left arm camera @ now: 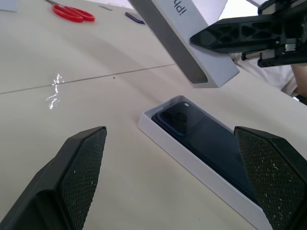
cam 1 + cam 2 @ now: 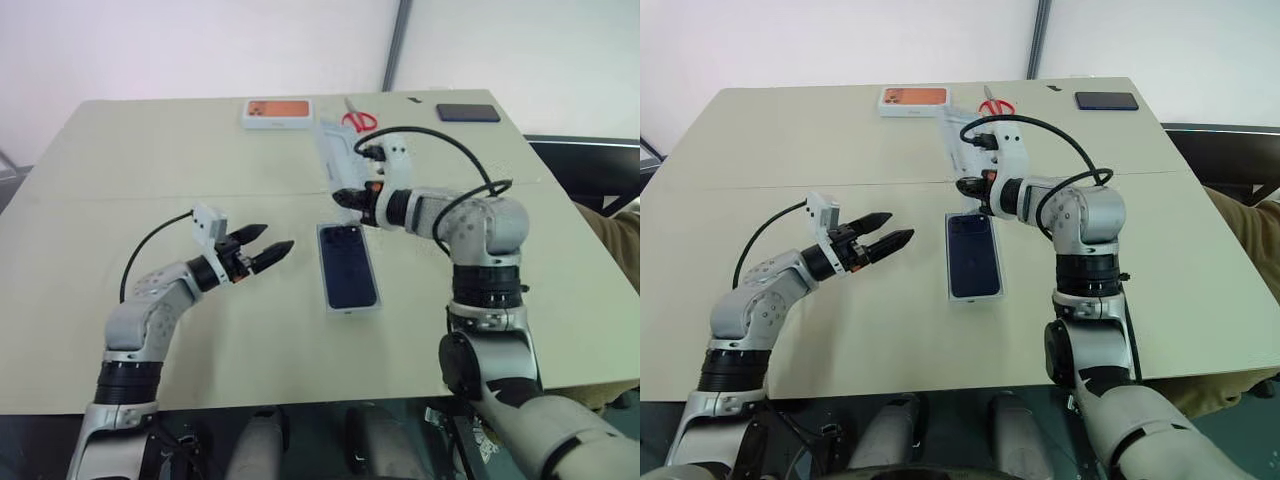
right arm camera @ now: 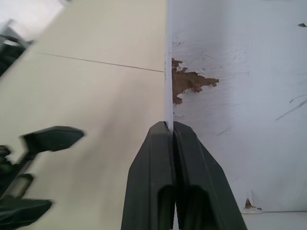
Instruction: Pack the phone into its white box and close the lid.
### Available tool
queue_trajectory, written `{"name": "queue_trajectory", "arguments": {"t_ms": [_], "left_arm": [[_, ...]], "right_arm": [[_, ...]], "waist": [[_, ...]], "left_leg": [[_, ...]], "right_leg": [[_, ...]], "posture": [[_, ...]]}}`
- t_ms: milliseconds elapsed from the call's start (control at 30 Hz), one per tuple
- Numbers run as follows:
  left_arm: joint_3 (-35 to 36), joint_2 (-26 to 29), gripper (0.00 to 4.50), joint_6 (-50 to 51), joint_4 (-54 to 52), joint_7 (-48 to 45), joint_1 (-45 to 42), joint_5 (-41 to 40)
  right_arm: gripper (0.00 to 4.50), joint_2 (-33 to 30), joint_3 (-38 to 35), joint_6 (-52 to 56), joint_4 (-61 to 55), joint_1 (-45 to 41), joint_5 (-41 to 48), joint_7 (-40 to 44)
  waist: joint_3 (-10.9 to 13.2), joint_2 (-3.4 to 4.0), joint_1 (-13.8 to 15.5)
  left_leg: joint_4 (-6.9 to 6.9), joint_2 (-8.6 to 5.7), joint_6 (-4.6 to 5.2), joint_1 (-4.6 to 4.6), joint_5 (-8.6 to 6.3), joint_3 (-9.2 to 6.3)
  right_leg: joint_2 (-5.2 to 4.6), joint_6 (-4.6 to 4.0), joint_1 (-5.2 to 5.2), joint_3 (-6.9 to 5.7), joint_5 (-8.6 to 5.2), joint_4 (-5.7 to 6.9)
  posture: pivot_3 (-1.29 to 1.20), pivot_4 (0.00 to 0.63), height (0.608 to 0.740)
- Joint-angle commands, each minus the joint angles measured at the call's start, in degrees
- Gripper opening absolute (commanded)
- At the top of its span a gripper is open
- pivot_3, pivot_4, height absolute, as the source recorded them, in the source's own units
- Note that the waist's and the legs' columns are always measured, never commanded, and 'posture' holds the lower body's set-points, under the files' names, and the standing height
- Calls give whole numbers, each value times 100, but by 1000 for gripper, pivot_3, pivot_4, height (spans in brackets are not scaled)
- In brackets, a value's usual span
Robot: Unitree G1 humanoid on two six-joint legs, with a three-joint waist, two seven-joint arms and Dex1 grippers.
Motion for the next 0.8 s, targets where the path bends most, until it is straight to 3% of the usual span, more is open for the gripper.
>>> {"name": "queue_trajectory", "arguments": {"t_ms": [33, 200, 433, 700, 800], "left_arm": [[166, 54, 4500, -74, -153, -17, -78, -82], [402, 112, 4500, -55, -232, 24, -71, -221], [725, 236, 4500, 172, -495, 125, 167, -500], [650, 149, 4500, 170, -620, 225, 354, -538], [574, 65, 3704, 307, -671, 204, 397, -692]], "right_arm": [[48, 467, -839, 877, -468, 12, 944, 51], [48, 1121, -1581, 1454, -466, 228, 1674, -498], [48, 1422, -964, 1471, -989, 1467, 3289, -1602], [48, 1308, -933, 1454, -607, 1836, 4885, -2979], [0, 1103, -643, 1412, -514, 2043, 5421, -3255]], "waist": [[1, 1, -1], [1, 2, 11], [5, 9, -5], [6, 12, -102], [6, 12, -123]], "left_leg": [[-2, 2, 0, 0, 0, 0], [-1, 1, 0, 0, 0, -1], [-5, 2, 4, -2, -2, 0], [-4, 4, 5, 0, -2, 3], [-5, 4, 7, 0, -4, 3]], "right_leg": [[1, 0, 0, 0, 0, 1], [0, -1, 1, -1, 0, 0], [-1, 0, -1, 0, -1, -4], [3, -1, 1, 5, -1, -3], [4, -1, 2, 5, -1, -4]], "posture": [[0, 150, 740], [0, 150, 740], [0, 150, 740], [0, 150, 740], [0, 150, 740]]}}
